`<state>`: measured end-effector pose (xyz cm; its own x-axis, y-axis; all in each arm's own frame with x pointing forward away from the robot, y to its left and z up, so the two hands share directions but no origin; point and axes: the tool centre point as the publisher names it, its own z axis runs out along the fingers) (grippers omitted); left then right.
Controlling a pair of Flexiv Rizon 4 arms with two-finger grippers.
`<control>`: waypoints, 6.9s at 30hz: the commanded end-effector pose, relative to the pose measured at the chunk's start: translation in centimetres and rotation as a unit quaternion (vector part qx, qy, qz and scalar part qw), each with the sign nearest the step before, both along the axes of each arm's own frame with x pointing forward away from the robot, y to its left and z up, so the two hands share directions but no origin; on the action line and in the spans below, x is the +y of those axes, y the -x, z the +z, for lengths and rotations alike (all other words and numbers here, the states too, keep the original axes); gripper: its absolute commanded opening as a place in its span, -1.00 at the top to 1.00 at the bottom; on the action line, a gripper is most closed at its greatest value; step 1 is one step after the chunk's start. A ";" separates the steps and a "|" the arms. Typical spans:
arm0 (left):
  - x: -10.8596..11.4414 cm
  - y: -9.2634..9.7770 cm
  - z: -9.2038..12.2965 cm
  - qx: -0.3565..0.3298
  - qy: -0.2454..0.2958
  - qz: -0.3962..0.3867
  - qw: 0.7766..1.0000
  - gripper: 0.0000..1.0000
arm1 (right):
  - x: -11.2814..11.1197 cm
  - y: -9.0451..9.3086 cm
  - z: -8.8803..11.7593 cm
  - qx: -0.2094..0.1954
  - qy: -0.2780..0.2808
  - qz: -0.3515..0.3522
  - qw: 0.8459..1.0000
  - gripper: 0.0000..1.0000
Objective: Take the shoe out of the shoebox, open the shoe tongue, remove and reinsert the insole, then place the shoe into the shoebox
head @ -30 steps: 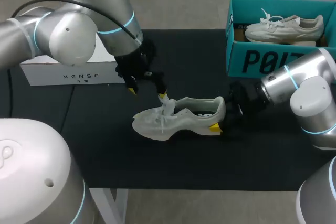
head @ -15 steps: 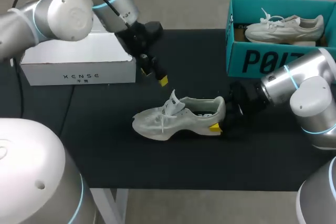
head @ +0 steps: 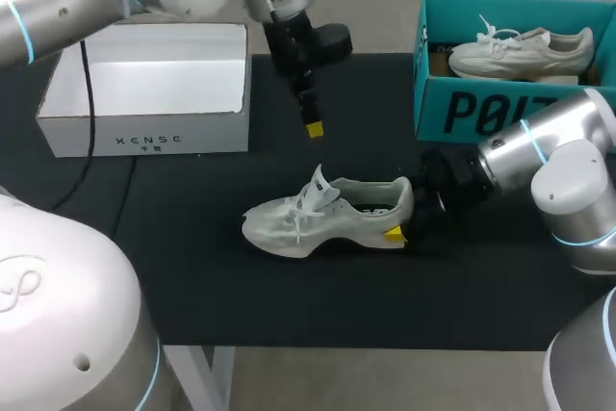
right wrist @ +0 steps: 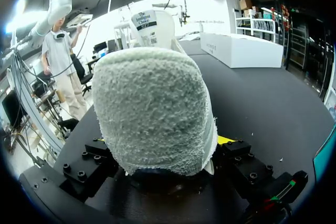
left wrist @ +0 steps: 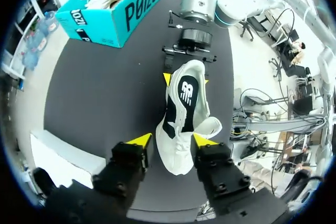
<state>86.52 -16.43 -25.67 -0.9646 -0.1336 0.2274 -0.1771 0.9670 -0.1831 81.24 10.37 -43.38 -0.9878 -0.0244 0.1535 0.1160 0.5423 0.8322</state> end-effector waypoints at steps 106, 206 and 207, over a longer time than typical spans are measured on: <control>-7.6 6.9 -13.9 -0.033 -0.044 -0.144 0.988 1.00 | 0.4 0.1 -0.8 0.000 0.001 -0.001 1.000 1.00; -1.8 6.9 -11.3 -0.074 0.137 -0.066 0.986 1.00 | 0.4 0.1 -0.8 0.000 0.001 -0.001 1.000 1.00; -1.8 6.9 -11.1 -0.075 0.149 -0.068 0.984 1.00 | 0.4 0.1 -0.8 0.000 0.001 -0.001 1.000 1.00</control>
<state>79.98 -19.47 -37.42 -0.9945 0.0412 0.0967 0.0028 0.9302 -0.3671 81.19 10.49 -43.40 -0.9878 -0.0243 0.1536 0.1161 0.5419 0.8324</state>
